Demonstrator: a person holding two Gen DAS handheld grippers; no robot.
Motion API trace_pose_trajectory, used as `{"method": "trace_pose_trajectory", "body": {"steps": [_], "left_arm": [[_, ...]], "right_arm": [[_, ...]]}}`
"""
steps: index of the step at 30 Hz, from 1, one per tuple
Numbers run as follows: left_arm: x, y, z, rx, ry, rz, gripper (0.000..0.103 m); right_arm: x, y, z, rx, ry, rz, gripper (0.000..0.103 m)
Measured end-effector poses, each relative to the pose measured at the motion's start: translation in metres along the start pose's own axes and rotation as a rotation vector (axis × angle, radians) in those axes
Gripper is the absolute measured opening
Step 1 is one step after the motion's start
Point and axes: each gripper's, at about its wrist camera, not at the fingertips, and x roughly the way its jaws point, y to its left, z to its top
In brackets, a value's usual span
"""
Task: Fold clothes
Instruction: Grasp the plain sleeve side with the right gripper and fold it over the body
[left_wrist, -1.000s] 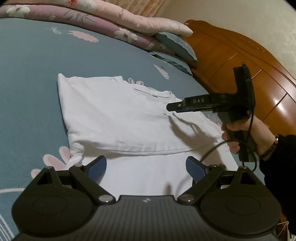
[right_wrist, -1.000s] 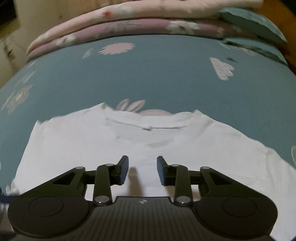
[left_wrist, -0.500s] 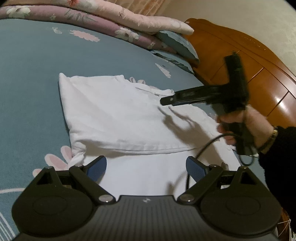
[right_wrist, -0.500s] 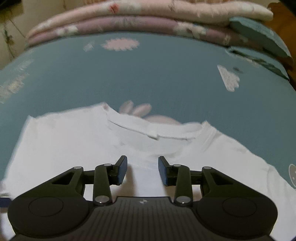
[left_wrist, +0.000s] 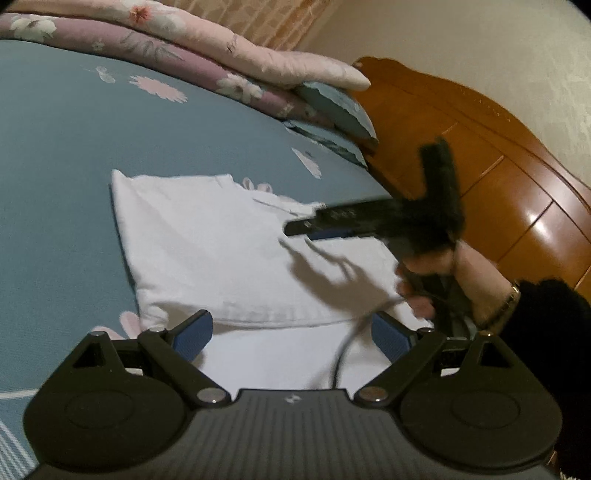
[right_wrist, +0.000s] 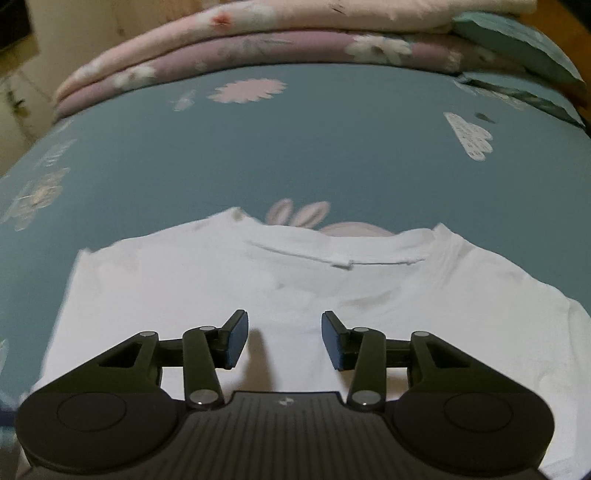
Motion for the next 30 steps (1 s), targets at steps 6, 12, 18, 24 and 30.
{"method": "trace_pose_trajectory", "body": {"steps": [6, 12, 18, 24, 30], "left_arm": [[-0.012, 0.016, 0.008, -0.067, -0.047, 0.006, 0.093], [-0.031, 0.042, 0.018, -0.181, -0.115, 0.074, 0.093], [-0.049, 0.071, 0.023, -0.314, -0.191, 0.103, 0.093], [-0.047, 0.079, 0.024, -0.335, -0.194, 0.087, 0.093], [-0.048, 0.075, 0.026, -0.317, -0.2, 0.087, 0.093]], "right_arm": [[-0.016, 0.033, -0.029, -0.131, 0.028, 0.049, 0.063], [-0.025, 0.057, -0.052, -0.266, 0.027, 0.01, 0.069], [-0.027, 0.105, -0.03, -0.339, -0.079, 0.147, 0.018], [0.013, 0.16, -0.044, -0.42, -0.016, 0.24, 0.015], [-0.001, 0.169, -0.041, -0.429, -0.057, 0.275, 0.017]]}}
